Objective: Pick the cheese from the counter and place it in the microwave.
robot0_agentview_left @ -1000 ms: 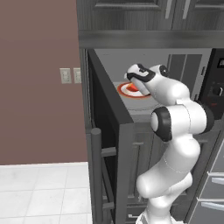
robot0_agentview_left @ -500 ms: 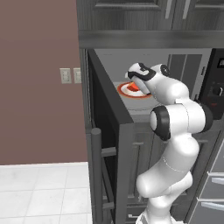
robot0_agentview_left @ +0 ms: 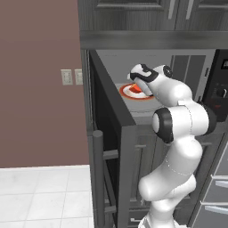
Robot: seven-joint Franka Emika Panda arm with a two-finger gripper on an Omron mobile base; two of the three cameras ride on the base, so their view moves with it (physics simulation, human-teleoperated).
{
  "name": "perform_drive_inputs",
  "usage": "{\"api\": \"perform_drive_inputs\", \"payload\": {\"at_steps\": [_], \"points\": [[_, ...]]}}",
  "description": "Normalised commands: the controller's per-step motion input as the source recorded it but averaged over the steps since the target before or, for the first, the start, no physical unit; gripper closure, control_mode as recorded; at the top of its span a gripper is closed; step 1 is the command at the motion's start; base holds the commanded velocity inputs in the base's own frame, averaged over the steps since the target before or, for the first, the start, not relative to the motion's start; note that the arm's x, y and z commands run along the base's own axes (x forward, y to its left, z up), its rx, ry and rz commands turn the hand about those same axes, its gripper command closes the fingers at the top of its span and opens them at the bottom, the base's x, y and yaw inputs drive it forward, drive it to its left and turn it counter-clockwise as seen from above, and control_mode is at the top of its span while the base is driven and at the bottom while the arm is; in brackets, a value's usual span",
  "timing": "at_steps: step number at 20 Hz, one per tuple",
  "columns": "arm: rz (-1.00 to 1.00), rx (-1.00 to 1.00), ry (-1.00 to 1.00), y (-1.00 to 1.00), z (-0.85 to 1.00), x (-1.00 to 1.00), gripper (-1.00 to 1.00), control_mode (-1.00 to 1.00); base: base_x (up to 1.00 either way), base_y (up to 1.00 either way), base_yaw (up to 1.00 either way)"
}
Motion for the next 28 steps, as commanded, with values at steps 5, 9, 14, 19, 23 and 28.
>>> {"api": "perform_drive_inputs", "payload": {"at_steps": [5, 9, 14, 19, 23, 28], "points": [[0.0, 0.0, 0.0, 0.0, 0.0, -0.01, -1.0, -1.0, 0.0, 0.0, 0.0], [0.0, 0.0, 0.0, 0.0, 0.0, -0.12, -1.0, -1.0, 0.0, 0.0, 0.0], [0.0, 0.0, -0.01, -0.03, 0.0, -0.08, -1.0, -1.0, 0.0, 0.0, 0.0], [0.0, 0.0, -0.02, 0.0, 0.0, -0.14, -1.0, -1.0, 0.0, 0.0, 0.0], [-0.01, 0.0, -0.02, 0.0, 0.0, -0.02, -1.0, -1.0, 0.0, 0.0, 0.0], [-0.01, 0.0, -0.04, 0.0, 0.06, 0.0, -1.0, -1.0, 0.0, 0.0, 0.0]]}}
